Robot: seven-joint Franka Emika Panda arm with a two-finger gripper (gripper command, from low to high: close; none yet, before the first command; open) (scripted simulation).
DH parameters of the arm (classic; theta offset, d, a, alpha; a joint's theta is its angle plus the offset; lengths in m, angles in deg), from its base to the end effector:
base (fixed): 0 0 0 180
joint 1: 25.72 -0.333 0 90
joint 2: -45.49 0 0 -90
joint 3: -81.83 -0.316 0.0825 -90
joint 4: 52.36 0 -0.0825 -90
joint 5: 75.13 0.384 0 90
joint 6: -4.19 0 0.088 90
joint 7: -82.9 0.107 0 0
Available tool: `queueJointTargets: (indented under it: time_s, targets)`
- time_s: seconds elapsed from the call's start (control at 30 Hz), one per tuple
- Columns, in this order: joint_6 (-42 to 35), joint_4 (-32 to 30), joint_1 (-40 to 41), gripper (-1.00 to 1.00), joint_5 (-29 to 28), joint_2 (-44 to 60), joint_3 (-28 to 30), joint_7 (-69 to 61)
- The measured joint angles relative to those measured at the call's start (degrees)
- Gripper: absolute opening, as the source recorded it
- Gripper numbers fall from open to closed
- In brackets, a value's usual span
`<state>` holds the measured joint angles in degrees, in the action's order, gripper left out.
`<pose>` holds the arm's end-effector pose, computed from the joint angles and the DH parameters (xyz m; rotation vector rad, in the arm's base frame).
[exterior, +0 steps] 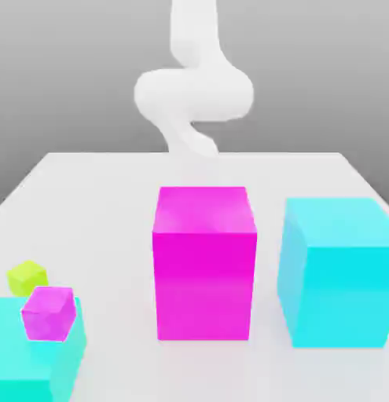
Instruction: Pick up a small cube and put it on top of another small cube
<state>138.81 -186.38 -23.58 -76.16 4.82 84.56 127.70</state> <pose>0.3799 -0.0385 0.6636 -2.4749 1.1340 -0.9543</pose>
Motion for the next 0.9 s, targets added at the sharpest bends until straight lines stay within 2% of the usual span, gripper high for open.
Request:
queueJointTargets:
  time_s: [0.33,0.47,0.6,0.73,0.9]
  targets:
    - [11.51,-9.04,8.26,0.0,-1.9,20.59,13.31,-5.86]
    - [16.08,-12.61,11.42,0.0,-0.53,28.87,18.9,-9.69]
    - [20.6,-16.16,16.08,0.0,3.3,37.59,23.64,-15.28]
    - [25.01,-19.23,21.2,0.0,10.13,46.69,24.47,-22.81]
    - [32.28,-17.64,29.65,0.0,22.2,57.33,14.38,-32.35]
